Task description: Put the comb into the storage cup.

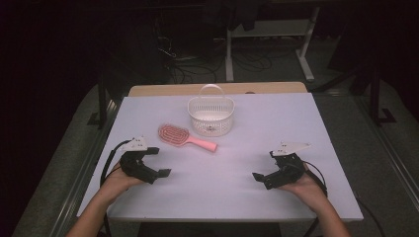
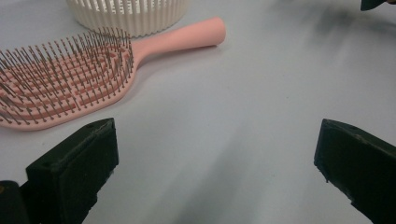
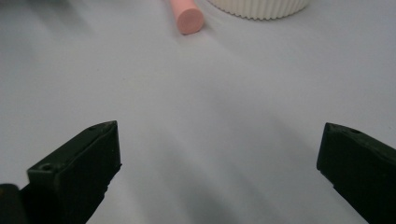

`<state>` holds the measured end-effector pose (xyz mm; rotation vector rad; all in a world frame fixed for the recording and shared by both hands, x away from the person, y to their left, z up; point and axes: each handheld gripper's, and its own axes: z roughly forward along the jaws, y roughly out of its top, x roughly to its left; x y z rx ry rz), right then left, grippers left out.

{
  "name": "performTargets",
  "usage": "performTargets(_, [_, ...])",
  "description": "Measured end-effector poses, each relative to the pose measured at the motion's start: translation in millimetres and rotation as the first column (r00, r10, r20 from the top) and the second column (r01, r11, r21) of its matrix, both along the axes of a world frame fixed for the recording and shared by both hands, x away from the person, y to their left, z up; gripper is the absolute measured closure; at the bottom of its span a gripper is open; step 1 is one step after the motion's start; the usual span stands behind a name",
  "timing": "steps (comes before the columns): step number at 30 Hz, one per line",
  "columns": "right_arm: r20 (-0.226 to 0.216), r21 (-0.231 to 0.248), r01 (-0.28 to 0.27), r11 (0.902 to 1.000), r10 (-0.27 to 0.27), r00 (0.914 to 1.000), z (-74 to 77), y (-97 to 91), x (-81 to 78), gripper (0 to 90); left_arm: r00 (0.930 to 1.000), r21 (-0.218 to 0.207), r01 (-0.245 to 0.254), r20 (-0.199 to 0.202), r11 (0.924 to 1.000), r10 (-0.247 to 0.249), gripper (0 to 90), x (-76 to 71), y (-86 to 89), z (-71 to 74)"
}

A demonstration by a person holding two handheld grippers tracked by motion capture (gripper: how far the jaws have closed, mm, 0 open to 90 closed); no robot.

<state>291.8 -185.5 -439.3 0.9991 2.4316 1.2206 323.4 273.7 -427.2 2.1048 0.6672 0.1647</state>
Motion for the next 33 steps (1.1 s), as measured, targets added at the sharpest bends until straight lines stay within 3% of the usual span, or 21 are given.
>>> performTargets(17, [-0.007, 0.015, 0.023, 0.9996, -0.023, 0.9997, 2.2, -1.5, 1.6, 0.0, 0.9993, -0.024, -0.033, 0.016, 0.9992, 0.033, 0.0, 9.5, -1.6, 6.4])
performTargets(33, [-0.007, 0.027, 0.031, 0.9991, -0.031, 0.9995, 4.0, -3.5, 0.7, 0.0, 0.9992, -0.041, -0.027, 0.028, 0.9988, 0.028, 2.2, 20.8, -14.1, 13.9])
